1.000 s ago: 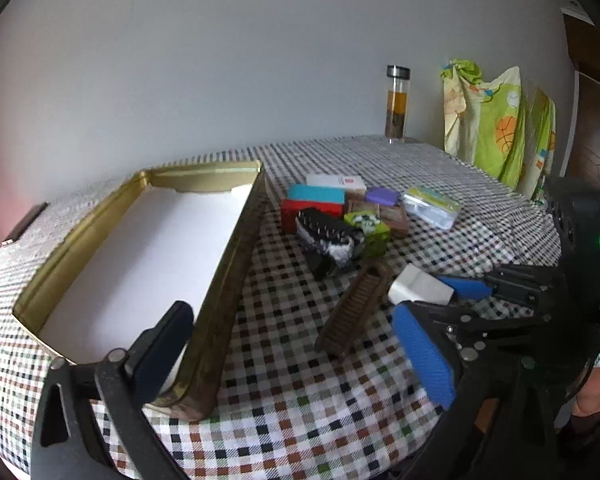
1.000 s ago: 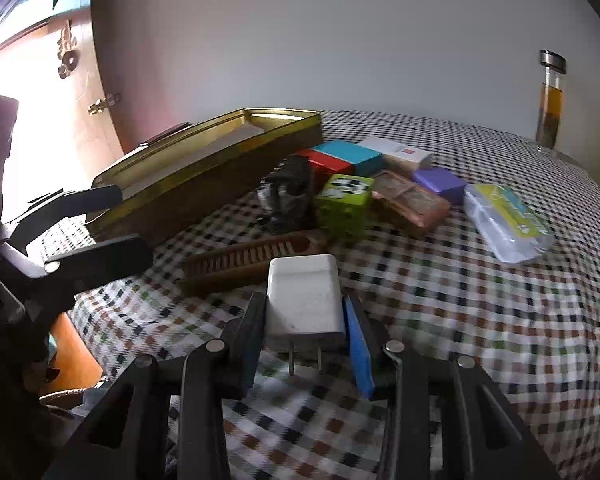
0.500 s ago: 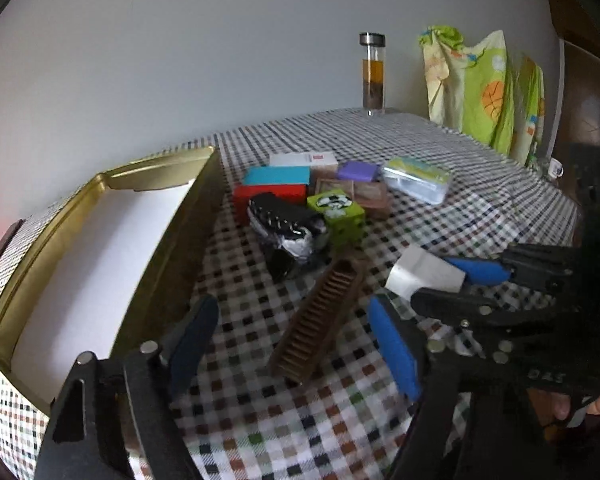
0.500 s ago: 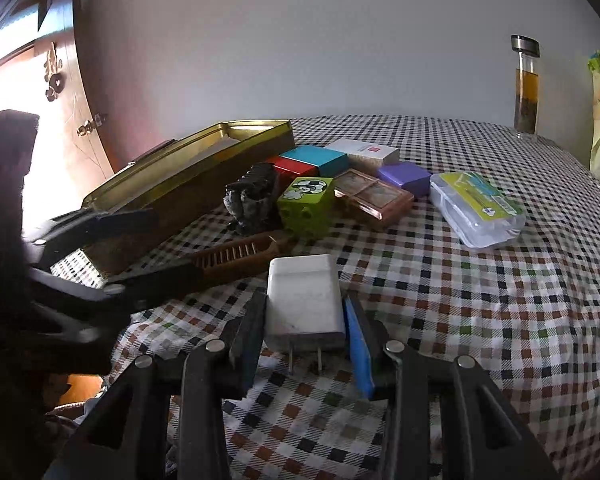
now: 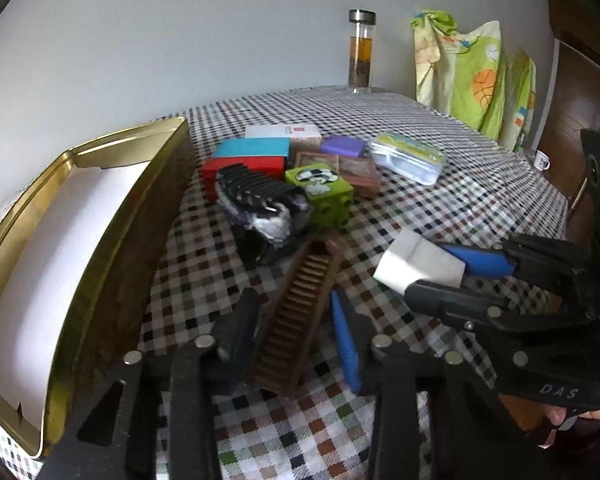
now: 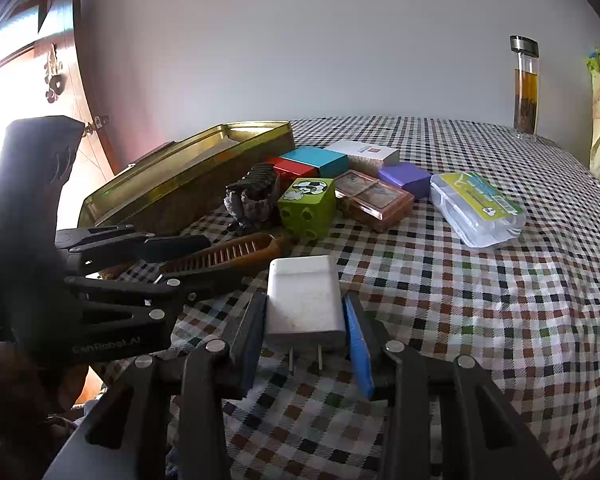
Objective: Organize rigid objects
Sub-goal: 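Grasp the white charger with the right gripper while the left gripper grasps the brown comb, then carry the charger with the right gripper while the left gripper carries the comb over the gold tin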
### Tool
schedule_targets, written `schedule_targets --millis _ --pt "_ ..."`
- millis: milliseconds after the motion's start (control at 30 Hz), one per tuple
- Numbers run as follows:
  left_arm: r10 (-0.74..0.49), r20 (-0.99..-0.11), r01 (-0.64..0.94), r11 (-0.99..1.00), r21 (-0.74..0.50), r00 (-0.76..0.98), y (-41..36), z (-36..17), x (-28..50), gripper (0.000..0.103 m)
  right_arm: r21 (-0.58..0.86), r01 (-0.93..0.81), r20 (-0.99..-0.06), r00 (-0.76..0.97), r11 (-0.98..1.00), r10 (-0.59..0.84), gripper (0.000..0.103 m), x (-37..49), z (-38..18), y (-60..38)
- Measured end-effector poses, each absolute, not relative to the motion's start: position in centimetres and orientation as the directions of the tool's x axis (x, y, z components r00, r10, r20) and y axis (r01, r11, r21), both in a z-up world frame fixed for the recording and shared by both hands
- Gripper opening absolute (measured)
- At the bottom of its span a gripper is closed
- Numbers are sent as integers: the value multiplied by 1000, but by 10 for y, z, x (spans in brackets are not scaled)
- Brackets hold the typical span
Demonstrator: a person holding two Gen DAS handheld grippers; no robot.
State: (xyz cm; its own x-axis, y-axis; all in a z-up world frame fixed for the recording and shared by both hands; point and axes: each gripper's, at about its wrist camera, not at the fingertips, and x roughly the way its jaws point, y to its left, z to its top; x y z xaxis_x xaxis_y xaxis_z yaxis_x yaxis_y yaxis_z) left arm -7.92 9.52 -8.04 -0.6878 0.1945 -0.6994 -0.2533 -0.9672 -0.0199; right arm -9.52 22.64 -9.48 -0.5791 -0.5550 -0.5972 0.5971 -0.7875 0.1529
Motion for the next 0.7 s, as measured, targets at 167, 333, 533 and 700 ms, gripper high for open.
schedule_targets --millis 167,333,533,700 --pt "184 -688 -244 -970 -11 -702 94 -80 -76 24 149 599 -594 -582 -787 -555 41 -94 -95 225" --pt "197 -670 -245 -969 -23 -716 91 -76 -72 24 144 595 -578 -598 -790 -556 41 -92 -90 225" --pt "203 -628 -237 -971 -30 -751 89 -62 -64 24 140 588 -565 -613 -797 -552 41 -89 -85 226" --pt "189 -586 -205 -978 -40 -788 80 -47 -57 24 108 573 -564 -638 -813 -525 41 -87 -82 223"
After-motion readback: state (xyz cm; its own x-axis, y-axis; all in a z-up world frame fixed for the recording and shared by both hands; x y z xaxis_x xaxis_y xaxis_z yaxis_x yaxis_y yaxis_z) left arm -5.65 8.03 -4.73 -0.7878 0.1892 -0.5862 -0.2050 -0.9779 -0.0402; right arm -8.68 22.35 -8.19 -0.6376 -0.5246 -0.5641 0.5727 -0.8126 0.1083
